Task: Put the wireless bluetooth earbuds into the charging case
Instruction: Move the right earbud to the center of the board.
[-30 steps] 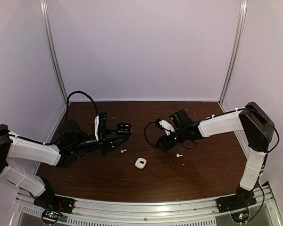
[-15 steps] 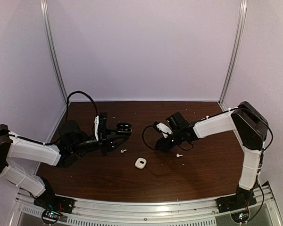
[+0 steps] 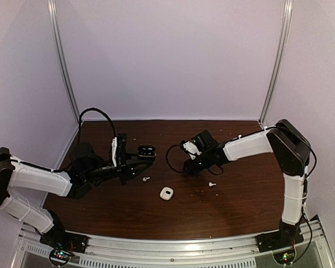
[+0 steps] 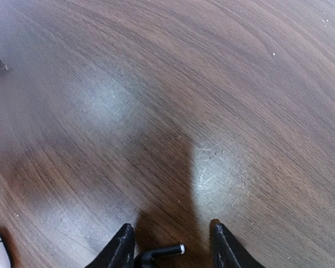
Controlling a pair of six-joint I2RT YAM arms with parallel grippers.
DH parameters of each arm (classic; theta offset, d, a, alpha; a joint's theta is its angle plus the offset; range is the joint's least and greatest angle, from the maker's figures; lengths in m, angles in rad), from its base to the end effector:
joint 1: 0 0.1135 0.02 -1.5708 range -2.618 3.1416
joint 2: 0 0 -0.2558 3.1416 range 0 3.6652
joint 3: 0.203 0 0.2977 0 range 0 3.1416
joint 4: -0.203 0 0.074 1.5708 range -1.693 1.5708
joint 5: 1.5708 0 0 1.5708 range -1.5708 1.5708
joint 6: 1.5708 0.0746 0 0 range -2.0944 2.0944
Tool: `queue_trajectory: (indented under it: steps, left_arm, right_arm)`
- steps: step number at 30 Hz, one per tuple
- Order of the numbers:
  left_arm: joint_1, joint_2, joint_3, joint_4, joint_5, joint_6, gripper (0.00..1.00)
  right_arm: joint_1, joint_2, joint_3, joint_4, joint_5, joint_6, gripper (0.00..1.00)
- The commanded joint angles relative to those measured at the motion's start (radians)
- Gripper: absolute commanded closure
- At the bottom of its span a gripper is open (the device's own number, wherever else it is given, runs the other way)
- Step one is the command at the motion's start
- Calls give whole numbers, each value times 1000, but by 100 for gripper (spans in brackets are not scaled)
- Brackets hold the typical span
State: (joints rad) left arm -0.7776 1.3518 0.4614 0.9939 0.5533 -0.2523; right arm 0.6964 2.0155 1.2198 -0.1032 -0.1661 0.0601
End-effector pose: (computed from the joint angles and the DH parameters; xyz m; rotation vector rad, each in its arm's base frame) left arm 0.2085 -0.2603 0.1885 0.8663 1.3582 -1.2191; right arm 0.3518 0.3102 0.0626 -0.8603 2.3775 0.5214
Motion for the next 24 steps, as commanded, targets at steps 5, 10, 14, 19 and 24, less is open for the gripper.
queue_trajectory:
  steps: [5, 10, 14, 19, 24]
  left_arm:
    - [9, -28, -7, 34, -17, 22, 100]
    - [9, -23, -7, 42, -15, 22, 100]
    - [9, -17, -9, 48, -12, 25, 100]
    - [9, -27, -19, 47, -19, 25, 100]
    - [9, -42, -30, 45, -30, 30, 100]
  right_arm:
    - [6, -49, -88, -59, 67, 9, 62]
    - [3, -113, -174, -35, 27, -14, 73]
    - [0, -130, -202, -10, -47, -46, 81]
    - [-2, -132, -194, -4, -77, -88, 83]
    - [-27, -123, -180, -3, -57, -60, 65]
